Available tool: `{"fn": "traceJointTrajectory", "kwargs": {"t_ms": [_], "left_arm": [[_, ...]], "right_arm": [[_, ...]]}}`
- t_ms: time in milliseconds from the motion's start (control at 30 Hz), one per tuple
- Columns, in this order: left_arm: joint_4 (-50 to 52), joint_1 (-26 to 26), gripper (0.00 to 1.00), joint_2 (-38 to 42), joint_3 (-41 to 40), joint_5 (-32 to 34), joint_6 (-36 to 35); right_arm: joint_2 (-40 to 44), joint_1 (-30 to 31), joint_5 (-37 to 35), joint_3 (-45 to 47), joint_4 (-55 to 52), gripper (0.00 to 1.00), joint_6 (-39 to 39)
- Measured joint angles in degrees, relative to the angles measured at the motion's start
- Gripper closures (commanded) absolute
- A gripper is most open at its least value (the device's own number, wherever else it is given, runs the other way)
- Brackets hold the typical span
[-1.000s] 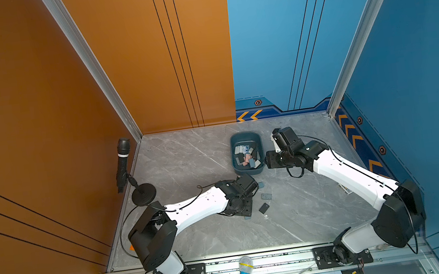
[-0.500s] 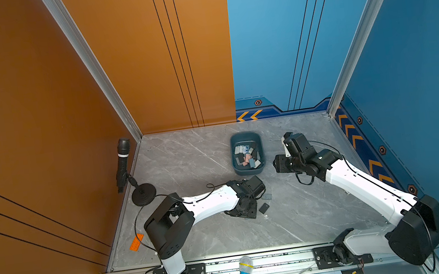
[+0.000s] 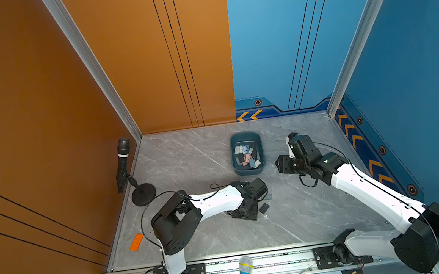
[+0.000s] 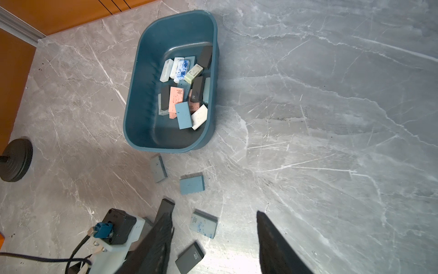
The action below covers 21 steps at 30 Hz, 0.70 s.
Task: Put the eraser in the storage box
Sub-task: Pick up the eraser from the center of the board.
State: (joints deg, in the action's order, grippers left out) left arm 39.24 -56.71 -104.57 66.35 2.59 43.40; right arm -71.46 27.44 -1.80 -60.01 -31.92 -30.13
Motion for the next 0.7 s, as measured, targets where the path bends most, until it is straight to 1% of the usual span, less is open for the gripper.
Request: {"fn": "traceJointTrajectory", "kwargs": {"t_ms": [167, 267, 300, 433, 700], "left_arm": [[0.3, 0.0, 0.69, 0.0, 0.0, 0.3, 0.5], [0.4, 0.0, 0.80, 0.0, 0.0, 0.2, 0.5], [0.4, 0.0, 0.82, 0.1, 0.0, 0.2, 0.5], [0.4, 0.0, 0.84, 0.3, 0.0, 0.2, 0.6], [0.9, -0.8, 0.84, 2.5, -0.4, 0.2, 0.6]], "right_arm": [[0.5, -0.1, -0.2, 1.3, 0.0, 0.42, -0.8], [1.1, -0.2, -0.4, 2.0, 0.0, 0.42, -1.2], [1.2, -0.2, -0.5, 2.1, 0.0, 0.42, -1.3], [1.9, -0.4, -0.9, 2.4, 0.0, 0.42, -1.5], [2.4, -0.5, -1.1, 3.1, 0.0, 0.42, -1.9]]}}
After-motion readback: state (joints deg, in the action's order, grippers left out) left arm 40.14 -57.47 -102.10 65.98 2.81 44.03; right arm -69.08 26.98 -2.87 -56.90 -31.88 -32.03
